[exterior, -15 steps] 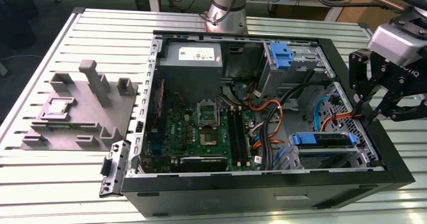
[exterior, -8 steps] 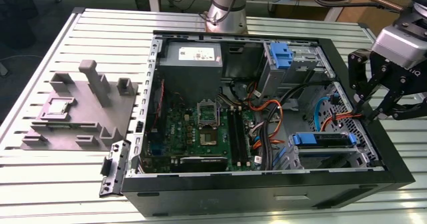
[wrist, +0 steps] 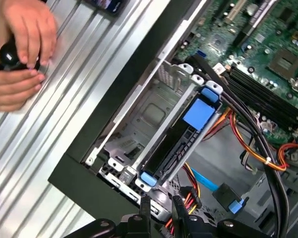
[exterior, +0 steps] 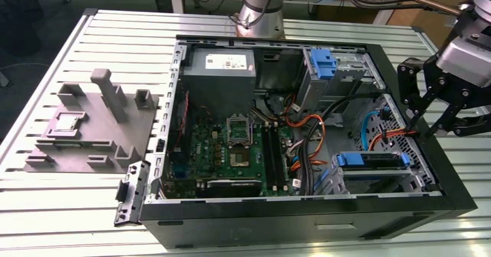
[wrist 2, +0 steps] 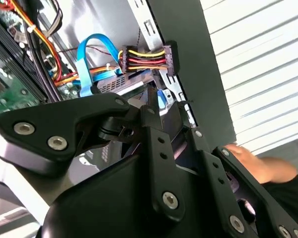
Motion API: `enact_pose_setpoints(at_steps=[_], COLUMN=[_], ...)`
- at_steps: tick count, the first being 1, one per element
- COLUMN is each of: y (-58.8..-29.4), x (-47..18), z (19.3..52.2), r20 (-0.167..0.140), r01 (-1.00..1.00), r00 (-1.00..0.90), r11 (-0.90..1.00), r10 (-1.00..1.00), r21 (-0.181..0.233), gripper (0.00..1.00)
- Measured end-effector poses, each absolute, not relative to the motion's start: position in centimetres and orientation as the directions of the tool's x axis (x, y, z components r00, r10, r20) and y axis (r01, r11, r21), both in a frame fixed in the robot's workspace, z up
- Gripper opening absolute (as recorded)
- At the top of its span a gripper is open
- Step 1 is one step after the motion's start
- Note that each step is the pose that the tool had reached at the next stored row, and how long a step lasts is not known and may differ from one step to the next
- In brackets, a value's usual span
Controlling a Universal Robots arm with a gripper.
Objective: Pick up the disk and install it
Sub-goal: 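Insert the first disk wire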
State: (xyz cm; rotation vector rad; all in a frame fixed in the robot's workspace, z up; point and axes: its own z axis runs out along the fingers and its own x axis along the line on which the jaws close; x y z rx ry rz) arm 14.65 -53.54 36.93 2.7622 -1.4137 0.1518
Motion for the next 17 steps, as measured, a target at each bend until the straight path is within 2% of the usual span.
enact_pose_setpoints(at_steps=[17], y=[-53.54], x=[14.76], z=[36.81], r20=[0.103], r01=[-0.702], r00=[0.707], r11=[-0.712], r10=[-0.699], r21=[-0.013], gripper=[0.31])
